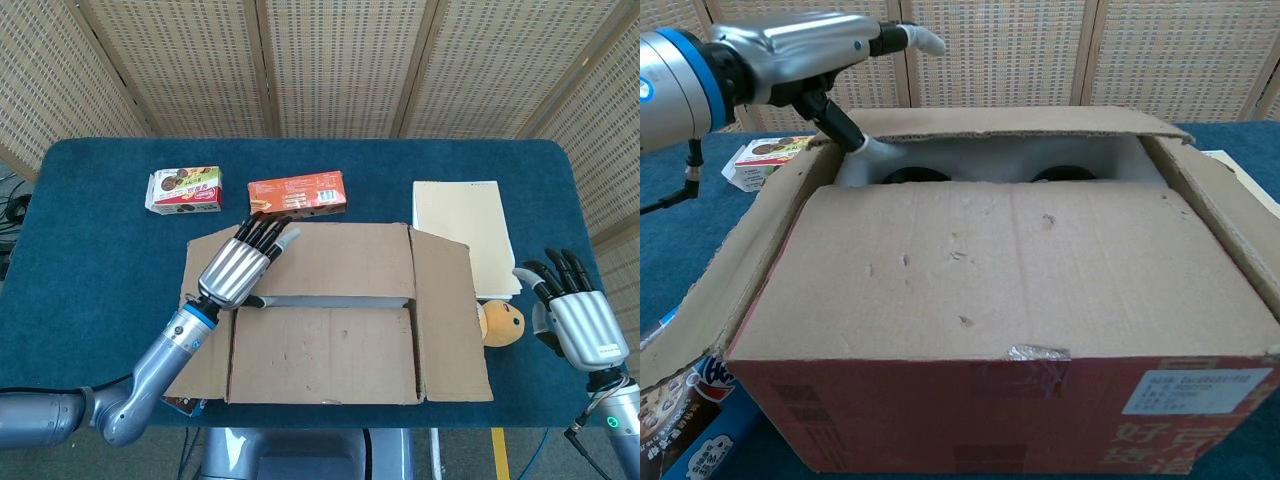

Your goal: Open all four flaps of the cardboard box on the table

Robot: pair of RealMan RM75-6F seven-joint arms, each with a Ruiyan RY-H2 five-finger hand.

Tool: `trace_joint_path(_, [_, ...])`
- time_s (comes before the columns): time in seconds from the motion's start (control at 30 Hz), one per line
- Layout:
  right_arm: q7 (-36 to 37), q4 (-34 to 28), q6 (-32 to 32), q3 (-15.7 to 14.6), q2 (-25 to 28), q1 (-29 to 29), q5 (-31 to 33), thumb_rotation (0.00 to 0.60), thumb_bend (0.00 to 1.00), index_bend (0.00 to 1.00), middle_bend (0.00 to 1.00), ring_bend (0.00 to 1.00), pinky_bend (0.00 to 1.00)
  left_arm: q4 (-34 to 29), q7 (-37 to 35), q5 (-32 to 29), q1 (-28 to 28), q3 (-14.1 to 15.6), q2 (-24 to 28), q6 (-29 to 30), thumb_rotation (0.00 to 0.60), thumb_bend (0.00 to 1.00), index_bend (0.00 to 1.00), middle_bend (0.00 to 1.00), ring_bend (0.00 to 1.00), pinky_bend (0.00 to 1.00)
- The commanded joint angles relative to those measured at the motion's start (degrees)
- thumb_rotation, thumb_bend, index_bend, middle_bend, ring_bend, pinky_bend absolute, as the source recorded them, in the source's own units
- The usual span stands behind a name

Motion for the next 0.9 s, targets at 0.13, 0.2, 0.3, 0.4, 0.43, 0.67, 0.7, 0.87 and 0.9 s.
trace_joint_path(0.13, [0.17,0.1,0.08,0.06,-0.08,0.02,-0.26,0.6,0.81,0.21,0.2,0.0,0.0,-0.27,-2.73,3.53,1.66,-1.83,1.7,3.99,0.439,0.3,0.05,0.0,0.0,0.0])
trace_joint_path(0.2, [0.21,0.13,0.04,0.1,-0.14,0.09,-0.32,0.6,0.81,0.21,0.2,0.0,0.0,-0.14,-3.49,3.61,1.9,-2.77,2.44,4.65,0.438,0.3,0.05,0.0,0.0,0.0])
trace_joint_path(0.3, [0.24,0.12,-0.02,0.09,-0.13,0.1,-0.36,0.6,0.81,0.21,0.2,0.0,0.0,0.99,-4.66,3.0,1.95,-4.77,3.36,5.42,0.438,0.29,0.05,0.0,0.0,0.0])
trace_joint_path(0.4, [0.27,0.04,-0.02,0.1,0.01,0.04,-0.29,0.6,0.81,0.21,0.2,0.0,0.0,3.89,-4.95,0.85,1.14,-7.0,4.07,4.8,0.44,0.29,0.05,0.0,0.0,0.0])
trace_joint_path(0.43, [0.26,0.0,0.01,0.1,0.07,0.01,-0.3,0.6,0.81,0.21,0.2,0.0,0.0,4.88,-4.65,0.14,0.76,-7.44,4.14,4.37,0.438,0.29,0.05,0.0,0.0,0.0])
trace_joint_path(0.67, [0.01,-0.39,0.27,0.08,0.37,-0.27,-0.25,0.6,0.81,0.21,0.2,0.0,0.0,13.95,-2.61,-3.89,-2.47,-9.66,2.45,1.85,0.439,0.29,0.05,0.0,0.0,0.0])
trace_joint_path(0.7, [-0.05,-0.47,0.3,0.08,0.42,-0.32,-0.21,0.6,0.81,0.21,0.2,0.0,0.0,15.15,-2.54,-4.18,-2.87,-9.92,2.07,1.7,0.438,0.28,0.04,0.0,0.0,0.0])
trace_joint_path(0.87, [-0.43,-0.99,0.5,0.2,0.67,-0.45,-0.12,0.6,0.81,0.21,0.2,0.0,0.0,20.93,-0.6,-6.02,-5.02,-10.65,0.24,0.75,0.437,0.28,0.03,0.0,0.0,0.0])
trace_joint_path(0.9, [-0.52,-1.13,0.54,0.2,0.73,-0.48,-0.15,0.6,0.81,0.21,0.2,0.0,0.0,21.93,-0.14,-6.62,-5.43,-10.73,-0.14,0.41,0.436,0.28,0.03,0.0,0.0,0.0])
